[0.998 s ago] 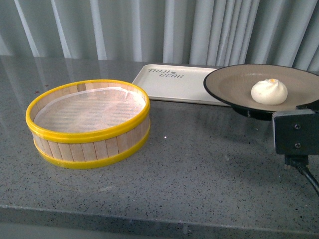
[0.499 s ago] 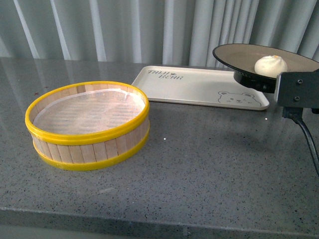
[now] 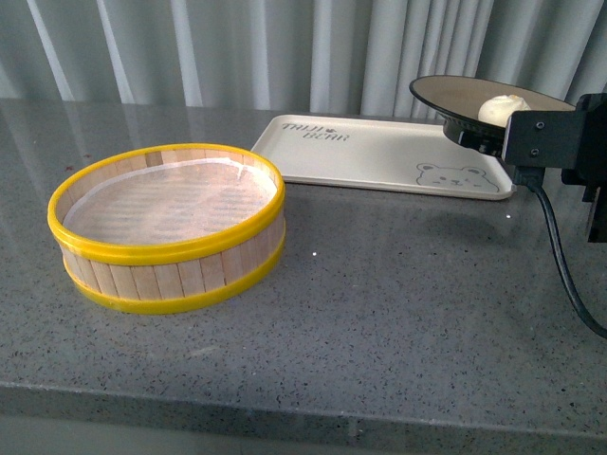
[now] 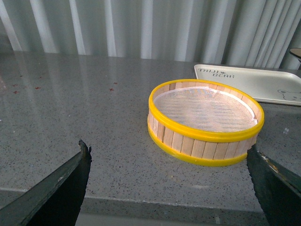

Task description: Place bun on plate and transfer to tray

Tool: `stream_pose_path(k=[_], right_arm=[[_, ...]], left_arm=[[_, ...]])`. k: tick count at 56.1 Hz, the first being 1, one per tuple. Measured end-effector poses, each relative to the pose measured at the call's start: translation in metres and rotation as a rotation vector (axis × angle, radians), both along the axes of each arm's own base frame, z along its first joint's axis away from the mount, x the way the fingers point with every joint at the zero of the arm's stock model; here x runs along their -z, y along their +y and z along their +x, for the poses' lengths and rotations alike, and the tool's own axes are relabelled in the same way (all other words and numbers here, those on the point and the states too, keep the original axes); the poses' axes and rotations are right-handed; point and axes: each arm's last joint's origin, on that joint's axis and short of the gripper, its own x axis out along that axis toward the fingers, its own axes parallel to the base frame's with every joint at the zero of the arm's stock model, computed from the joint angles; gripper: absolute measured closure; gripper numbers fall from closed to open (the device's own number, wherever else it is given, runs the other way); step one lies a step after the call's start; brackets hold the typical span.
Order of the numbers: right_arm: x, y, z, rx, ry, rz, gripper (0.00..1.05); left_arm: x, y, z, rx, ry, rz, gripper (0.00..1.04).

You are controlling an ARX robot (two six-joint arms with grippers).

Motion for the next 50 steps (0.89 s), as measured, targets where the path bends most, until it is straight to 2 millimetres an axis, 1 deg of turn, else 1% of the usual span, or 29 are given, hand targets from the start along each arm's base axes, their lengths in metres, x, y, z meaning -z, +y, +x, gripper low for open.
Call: stream_pose_path(k=[18,25,41,50], right_arm=[[0.000,0.003,0.019,-0.040,0.030,0.001,1.02],[0.001,0.005,0.030,-0.050,0.036,-0.012,1.02],[0.013,0.017,0.049,-0.090,0.089,-0.059,1.02],[0.014,0.021,0.058,-0.094,0.088,-0.080,1.02]], left_arm=[[0.000,0.000,0.000,0.000,0.000,0.000,0.07],[0.000,0.000,0.000,0.000,0.000,0.000,0.07],[0.000,0.000,0.000,0.000,0.000,0.000,0.07],[0.000,0.000,0.000,0.000,0.000,0.000,0.07]])
